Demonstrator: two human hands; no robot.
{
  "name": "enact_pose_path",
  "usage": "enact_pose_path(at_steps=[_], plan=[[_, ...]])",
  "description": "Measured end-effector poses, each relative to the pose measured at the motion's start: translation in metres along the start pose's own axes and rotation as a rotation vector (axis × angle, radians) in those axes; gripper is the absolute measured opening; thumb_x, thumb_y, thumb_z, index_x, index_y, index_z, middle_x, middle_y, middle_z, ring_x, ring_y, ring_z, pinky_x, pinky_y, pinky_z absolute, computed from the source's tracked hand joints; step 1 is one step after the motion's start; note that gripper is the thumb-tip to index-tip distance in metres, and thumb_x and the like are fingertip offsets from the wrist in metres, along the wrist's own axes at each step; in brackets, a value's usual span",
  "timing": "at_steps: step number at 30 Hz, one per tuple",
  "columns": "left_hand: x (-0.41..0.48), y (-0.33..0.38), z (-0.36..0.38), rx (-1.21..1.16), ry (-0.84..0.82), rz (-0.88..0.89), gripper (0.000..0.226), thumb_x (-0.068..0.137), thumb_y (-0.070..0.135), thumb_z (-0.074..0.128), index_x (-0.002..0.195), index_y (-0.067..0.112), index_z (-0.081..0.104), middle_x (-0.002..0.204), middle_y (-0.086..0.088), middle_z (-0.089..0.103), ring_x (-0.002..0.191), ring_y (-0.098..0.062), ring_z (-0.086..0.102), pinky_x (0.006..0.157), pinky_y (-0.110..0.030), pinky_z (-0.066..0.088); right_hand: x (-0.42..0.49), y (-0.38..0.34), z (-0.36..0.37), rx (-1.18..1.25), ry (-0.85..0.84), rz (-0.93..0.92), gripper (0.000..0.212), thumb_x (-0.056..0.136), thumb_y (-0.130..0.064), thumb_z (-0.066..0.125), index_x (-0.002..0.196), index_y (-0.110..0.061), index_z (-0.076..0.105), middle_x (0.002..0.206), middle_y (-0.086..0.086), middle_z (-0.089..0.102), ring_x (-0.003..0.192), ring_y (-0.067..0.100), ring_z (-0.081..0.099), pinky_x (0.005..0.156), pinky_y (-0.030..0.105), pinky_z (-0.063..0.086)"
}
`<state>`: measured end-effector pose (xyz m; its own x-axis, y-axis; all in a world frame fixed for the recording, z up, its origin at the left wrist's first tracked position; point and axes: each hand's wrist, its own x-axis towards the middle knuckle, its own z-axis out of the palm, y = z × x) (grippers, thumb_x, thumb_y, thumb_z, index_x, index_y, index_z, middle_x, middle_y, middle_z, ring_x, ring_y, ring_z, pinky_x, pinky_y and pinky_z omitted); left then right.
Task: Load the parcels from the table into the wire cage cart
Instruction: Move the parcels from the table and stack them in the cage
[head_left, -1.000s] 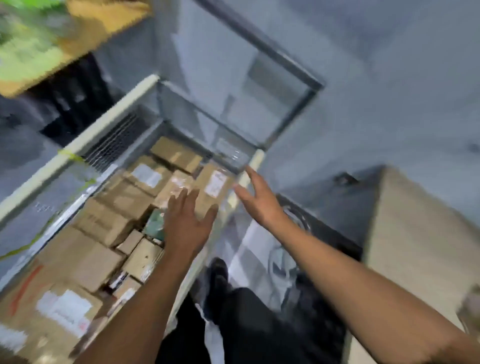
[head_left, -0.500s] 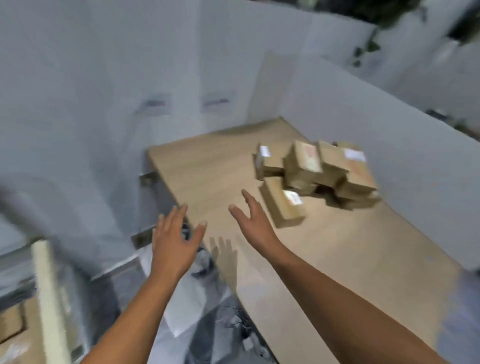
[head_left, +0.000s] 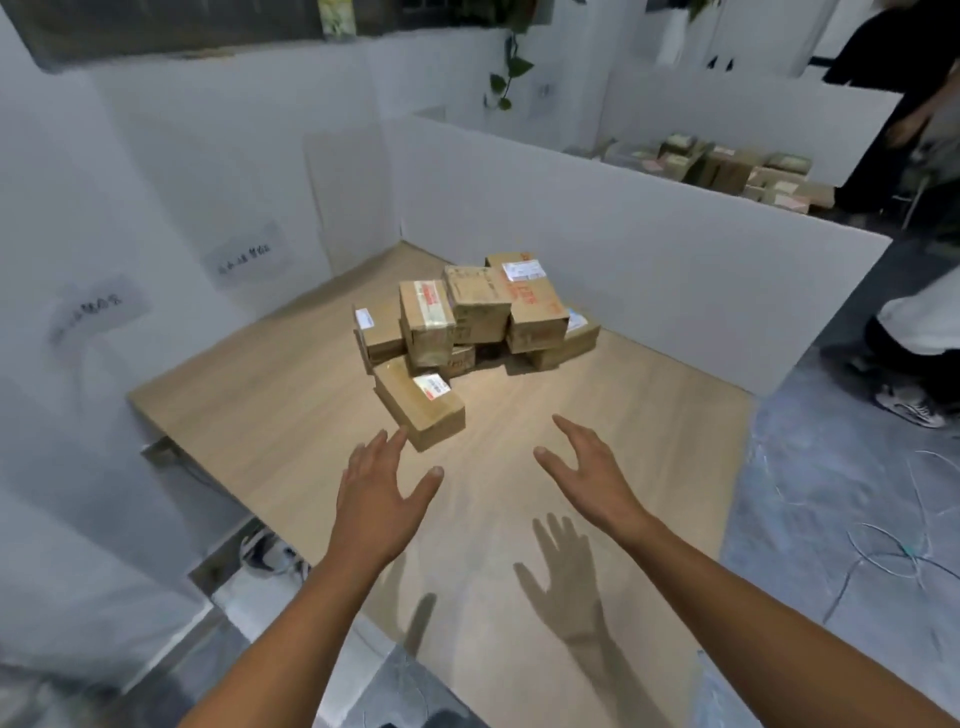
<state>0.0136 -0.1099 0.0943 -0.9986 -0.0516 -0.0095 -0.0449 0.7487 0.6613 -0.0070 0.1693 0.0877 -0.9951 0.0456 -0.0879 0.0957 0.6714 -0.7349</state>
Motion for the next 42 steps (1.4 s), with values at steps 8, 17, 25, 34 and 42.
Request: enact_pose_path(at_steps=[8, 17, 25, 34, 42], plan=[[0.106, 0.011, -0.002, -0.124, 0.05, -0.057, 0.071, 0.099, 0.053, 0.058, 0.157, 0.018, 0.036, 0.161, -0.008, 0.037, 0.149, -0.025, 0.032, 0.119, -0.043, 0.031, 0.088, -0.042, 0.017, 0.031, 0.023, -0.029, 0.067, 0.101, -0.058, 0.056, 0.159, -0.032, 0.037, 0.164, -0.007, 0.036, 0.154, 0.015, 0.024, 0.123, 0.039, 0.026], [0.274, -0.011, 0.009, -0.294, -0.021, -0.196, 0.072, 0.098, 0.055, 0.057, 0.157, 0.019, 0.036, 0.16, -0.006, 0.037, 0.146, -0.026, 0.039, 0.115, -0.046, 0.037, 0.26, -0.1, 0.064, -0.077, -0.069, 0.028, 0.073, 0.098, -0.06, 0.054, 0.158, -0.021, 0.04, 0.162, 0.001, 0.039, 0.152, 0.023, 0.029, 0.122, 0.046, 0.031], [0.372, -0.029, 0.054, -0.466, -0.17, -0.296, 0.059, 0.097, 0.06, 0.053, 0.148, 0.032, 0.047, 0.142, 0.003, 0.059, 0.126, -0.024, 0.06, 0.104, -0.047, 0.049, 0.339, -0.097, 0.115, 0.15, -0.126, 0.254, 0.076, 0.082, -0.078, 0.048, 0.139, -0.029, 0.06, 0.14, 0.0, 0.051, 0.134, 0.025, 0.049, 0.112, 0.054, 0.045], [0.329, -0.016, 0.064, -0.888, 0.02, -0.428, 0.038, 0.091, 0.053, 0.069, 0.117, 0.033, 0.049, 0.113, 0.006, 0.07, 0.099, -0.016, 0.071, 0.082, -0.046, 0.061, 0.311, -0.09, 0.107, 0.493, -0.125, 0.2, 0.03, 0.103, -0.045, 0.059, 0.096, -0.017, 0.05, 0.096, -0.006, 0.069, 0.085, 0.007, 0.067, 0.068, 0.022, 0.053], [0.208, 0.041, 0.063, -1.09, 0.098, -0.266, 0.039, 0.089, 0.044, 0.071, 0.121, 0.047, 0.05, 0.13, -0.004, 0.066, 0.112, -0.022, 0.07, 0.094, -0.047, 0.059, 0.199, -0.072, 0.042, 0.544, -0.195, 0.062, 0.022, 0.103, -0.041, 0.062, 0.12, -0.029, 0.055, 0.119, -0.004, 0.071, 0.093, 0.002, 0.072, 0.071, 0.018, 0.054]])
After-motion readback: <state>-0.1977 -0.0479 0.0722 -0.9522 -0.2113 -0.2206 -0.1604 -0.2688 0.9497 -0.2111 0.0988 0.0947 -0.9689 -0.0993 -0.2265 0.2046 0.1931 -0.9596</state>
